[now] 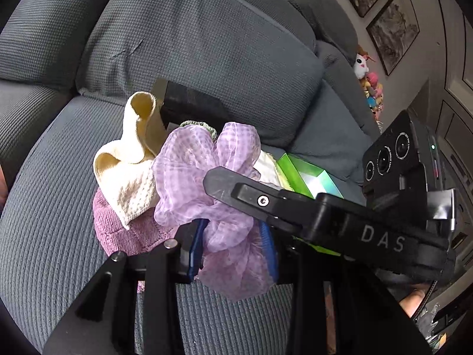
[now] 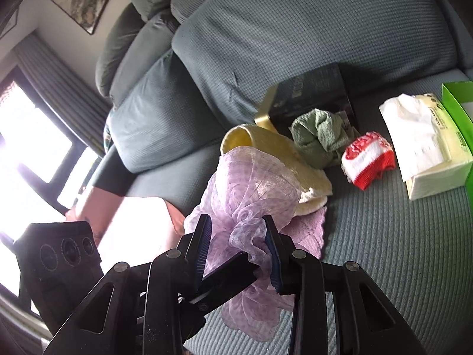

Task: Organize soft objects
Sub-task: 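Lift the lilac bath puff with the right gripper and carry it over the green box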

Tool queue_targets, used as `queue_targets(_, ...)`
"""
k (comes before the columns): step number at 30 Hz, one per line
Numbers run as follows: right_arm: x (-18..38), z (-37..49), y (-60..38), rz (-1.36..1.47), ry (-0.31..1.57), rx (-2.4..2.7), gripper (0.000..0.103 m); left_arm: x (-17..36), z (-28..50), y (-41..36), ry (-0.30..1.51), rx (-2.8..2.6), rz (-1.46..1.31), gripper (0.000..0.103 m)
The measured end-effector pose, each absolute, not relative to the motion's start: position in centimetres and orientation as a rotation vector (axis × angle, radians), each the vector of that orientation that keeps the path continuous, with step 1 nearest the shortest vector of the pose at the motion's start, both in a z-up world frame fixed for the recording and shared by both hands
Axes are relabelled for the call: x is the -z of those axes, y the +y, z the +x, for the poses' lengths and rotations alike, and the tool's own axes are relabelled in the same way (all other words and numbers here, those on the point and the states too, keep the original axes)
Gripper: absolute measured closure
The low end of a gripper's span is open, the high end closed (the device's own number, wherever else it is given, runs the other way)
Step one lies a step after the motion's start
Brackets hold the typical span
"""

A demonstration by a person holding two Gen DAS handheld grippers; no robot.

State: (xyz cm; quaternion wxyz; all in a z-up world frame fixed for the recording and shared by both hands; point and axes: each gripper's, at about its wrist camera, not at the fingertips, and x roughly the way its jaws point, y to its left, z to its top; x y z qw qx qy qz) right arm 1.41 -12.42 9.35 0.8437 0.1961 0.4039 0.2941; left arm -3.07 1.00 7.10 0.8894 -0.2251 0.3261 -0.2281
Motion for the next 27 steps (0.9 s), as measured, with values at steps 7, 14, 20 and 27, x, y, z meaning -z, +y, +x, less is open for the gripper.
queue_targets(7,-10.3,0.5,-12.6,0.395,0.799,-0.65,0.066,-8.0,-3.6,0.8,0.621,0.504,-0.434,0.071)
queue_targets(14,-11.3,-0.2,-13.2,0.381,0.755,-0.632,0.065,-8.5,-3.5,0.2,0.597,0.539,-0.424,0.071)
queue_targets(20,-12.4,-0.7,-15.2,0.406,0.697,-0.584,0.065,-9.7,-2.6,-1.8,0.567,0.595,-0.396,0.071)
queue_targets(27,-13.4,-1.0,-19.0,0.443,0.642,-0.503,0.065,-10.8,-1.1,-5.8,0.581,0.657,-0.367,0.072)
